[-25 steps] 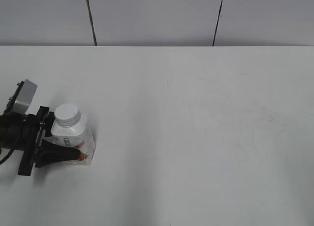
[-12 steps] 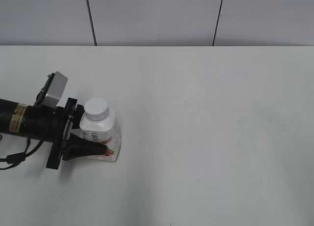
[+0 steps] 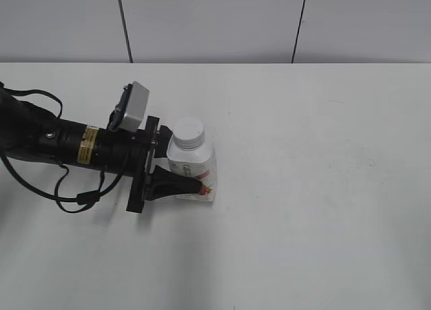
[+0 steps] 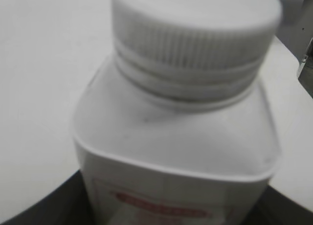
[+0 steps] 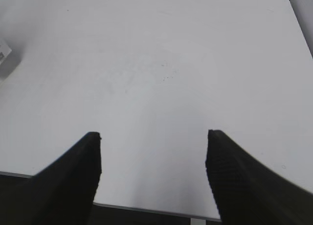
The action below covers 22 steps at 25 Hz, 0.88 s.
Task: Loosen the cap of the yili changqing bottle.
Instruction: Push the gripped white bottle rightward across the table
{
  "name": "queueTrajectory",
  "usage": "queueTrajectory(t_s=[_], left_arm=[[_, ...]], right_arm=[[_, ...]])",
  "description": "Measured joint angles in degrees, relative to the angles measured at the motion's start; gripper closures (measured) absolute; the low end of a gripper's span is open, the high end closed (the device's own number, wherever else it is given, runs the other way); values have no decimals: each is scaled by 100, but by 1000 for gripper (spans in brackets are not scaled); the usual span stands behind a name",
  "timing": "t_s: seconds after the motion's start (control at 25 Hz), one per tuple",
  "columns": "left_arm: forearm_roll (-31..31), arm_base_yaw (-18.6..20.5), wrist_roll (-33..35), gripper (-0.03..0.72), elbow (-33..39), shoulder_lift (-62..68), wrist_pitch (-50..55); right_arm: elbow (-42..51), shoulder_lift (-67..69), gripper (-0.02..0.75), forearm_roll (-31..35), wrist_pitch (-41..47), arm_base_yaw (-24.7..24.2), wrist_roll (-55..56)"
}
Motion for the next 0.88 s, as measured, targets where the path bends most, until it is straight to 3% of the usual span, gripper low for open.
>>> queueTrajectory(t_s=[0.2,0.88], left_arm=[[-164,-183,-23,259,-268,306,0],[-311,-201,-28,260,-404,700,-9]], right_arm=[[0,0,206,0,0,0,0],[0,0,206,0,0,0,0]])
